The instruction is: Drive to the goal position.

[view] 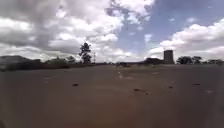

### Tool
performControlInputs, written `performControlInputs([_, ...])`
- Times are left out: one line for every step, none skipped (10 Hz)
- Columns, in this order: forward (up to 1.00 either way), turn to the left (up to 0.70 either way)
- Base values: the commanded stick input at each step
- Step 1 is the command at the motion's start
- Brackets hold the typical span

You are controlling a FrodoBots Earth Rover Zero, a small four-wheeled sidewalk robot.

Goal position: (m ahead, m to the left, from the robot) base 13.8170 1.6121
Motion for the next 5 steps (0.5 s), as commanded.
performControlInputs([0.70, -0.06])
performControlInputs([0.70, 0.00])
performControlInputs([0.70, 0.00])
performControlInputs([0.70, 0.00])
performControlInputs([0.70, 0.00])
